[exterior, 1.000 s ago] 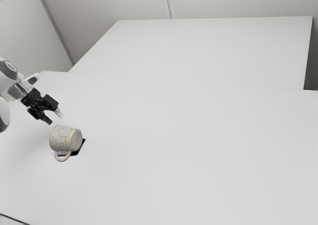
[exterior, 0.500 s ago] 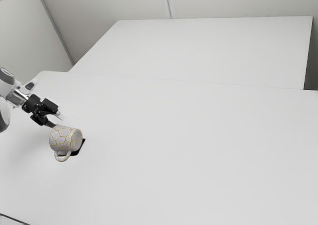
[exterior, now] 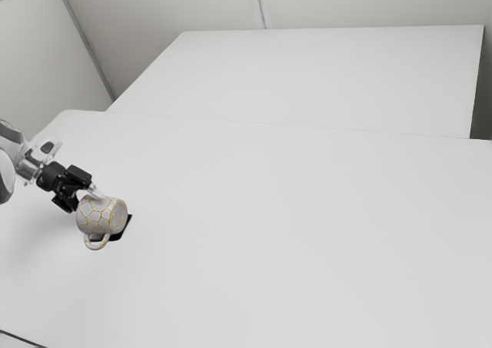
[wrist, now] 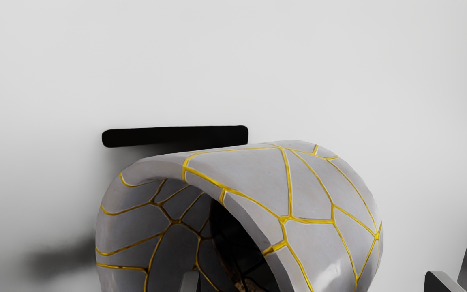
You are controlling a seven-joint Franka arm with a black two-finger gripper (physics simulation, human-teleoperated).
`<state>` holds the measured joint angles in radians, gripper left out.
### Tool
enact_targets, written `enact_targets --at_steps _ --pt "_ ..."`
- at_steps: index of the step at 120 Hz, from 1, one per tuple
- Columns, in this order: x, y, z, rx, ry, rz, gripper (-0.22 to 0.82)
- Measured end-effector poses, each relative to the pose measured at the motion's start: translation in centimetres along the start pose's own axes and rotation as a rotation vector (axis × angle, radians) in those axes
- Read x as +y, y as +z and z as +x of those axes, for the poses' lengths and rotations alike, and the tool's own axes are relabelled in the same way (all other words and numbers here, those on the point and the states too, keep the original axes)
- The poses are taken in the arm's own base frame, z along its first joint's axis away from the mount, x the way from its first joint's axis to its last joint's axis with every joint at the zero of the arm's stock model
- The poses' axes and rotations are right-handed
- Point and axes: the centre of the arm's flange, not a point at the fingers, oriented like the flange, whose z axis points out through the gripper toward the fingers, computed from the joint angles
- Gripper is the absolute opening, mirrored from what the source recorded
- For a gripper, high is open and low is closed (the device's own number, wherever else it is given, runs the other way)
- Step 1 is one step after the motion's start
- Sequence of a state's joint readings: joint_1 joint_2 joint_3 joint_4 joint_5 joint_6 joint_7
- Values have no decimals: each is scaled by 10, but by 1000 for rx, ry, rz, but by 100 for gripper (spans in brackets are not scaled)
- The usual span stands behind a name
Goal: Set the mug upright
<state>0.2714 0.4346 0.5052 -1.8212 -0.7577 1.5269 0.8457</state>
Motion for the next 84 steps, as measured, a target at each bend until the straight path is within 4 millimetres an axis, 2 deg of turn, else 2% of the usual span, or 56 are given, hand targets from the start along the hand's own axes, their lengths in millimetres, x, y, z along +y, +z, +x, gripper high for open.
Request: enact_targets --at_steps 8,18,60,84 --pt "-1 3 -2 4 -11 -17 59" --pt "-1 3 -3 9 -19 -32 51" --pt "-1 -13 -15 41 -47 -87 26" --pt "1 -15 -18 36 -50 -103 -1"
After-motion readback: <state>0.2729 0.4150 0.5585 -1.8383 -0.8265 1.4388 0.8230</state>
